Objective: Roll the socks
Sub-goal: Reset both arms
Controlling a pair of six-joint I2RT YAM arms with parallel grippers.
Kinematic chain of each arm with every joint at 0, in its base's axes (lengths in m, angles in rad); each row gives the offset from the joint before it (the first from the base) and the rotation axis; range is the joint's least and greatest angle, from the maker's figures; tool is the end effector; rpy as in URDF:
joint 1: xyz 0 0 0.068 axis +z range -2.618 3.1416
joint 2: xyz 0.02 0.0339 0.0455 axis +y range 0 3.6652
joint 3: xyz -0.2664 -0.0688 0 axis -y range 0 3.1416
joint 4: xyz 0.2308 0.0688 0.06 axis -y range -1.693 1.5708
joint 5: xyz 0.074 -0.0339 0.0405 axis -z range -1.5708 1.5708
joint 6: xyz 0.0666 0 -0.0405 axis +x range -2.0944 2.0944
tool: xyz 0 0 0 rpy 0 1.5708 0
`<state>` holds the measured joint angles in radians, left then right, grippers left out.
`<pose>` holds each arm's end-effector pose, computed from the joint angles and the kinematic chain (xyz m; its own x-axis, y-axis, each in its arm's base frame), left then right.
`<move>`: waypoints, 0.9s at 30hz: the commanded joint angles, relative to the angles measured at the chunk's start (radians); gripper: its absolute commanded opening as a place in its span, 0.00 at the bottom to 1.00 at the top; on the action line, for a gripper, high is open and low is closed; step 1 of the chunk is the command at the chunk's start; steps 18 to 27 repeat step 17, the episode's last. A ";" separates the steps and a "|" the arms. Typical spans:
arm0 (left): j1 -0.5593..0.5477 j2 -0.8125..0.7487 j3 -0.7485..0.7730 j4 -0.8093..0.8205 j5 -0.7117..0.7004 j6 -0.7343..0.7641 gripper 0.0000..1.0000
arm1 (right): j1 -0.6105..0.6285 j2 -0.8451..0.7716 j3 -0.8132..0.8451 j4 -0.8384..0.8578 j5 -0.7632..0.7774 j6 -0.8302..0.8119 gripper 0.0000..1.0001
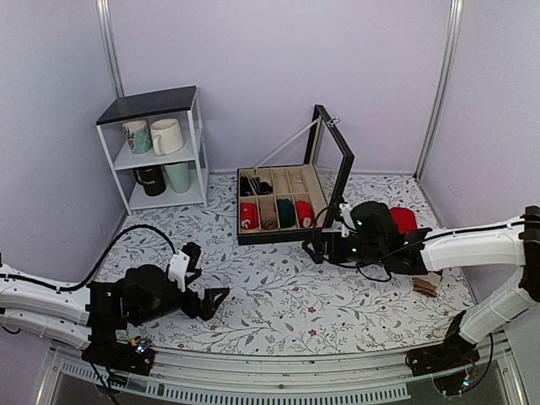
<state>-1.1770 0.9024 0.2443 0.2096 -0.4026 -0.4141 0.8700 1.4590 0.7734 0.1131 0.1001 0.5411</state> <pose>0.0993 -0.1711 0.1702 -0.4397 0.0934 -0.8933 0.5869 0.7828 -0.2070 0.2145 0.2440 0.2026 -0.6632 0.0086 -0.7484 -0.4255 0.8182 0.3865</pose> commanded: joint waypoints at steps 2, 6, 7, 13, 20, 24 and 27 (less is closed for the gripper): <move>0.014 0.074 0.099 -0.142 -0.307 -0.234 0.99 | 0.003 -0.217 -0.172 0.003 0.021 0.008 1.00; 0.013 0.166 0.190 -0.260 -0.392 -0.305 0.99 | 0.004 -0.323 -0.221 -0.091 0.076 0.021 1.00; 0.013 0.193 0.214 -0.289 -0.406 -0.324 1.00 | 0.003 -0.344 -0.225 -0.128 0.085 0.020 1.00; 0.012 0.310 0.309 -0.379 -0.424 -0.347 1.00 | 0.003 -0.472 -0.264 -0.248 0.146 0.029 1.00; 0.013 0.315 0.303 -0.332 -0.403 -0.324 0.99 | 0.003 -0.585 -0.329 -0.237 0.186 0.049 1.00; 0.013 0.315 0.303 -0.332 -0.403 -0.324 0.99 | 0.003 -0.585 -0.329 -0.237 0.186 0.049 1.00; 0.013 0.315 0.303 -0.332 -0.403 -0.324 0.99 | 0.003 -0.585 -0.329 -0.237 0.186 0.049 1.00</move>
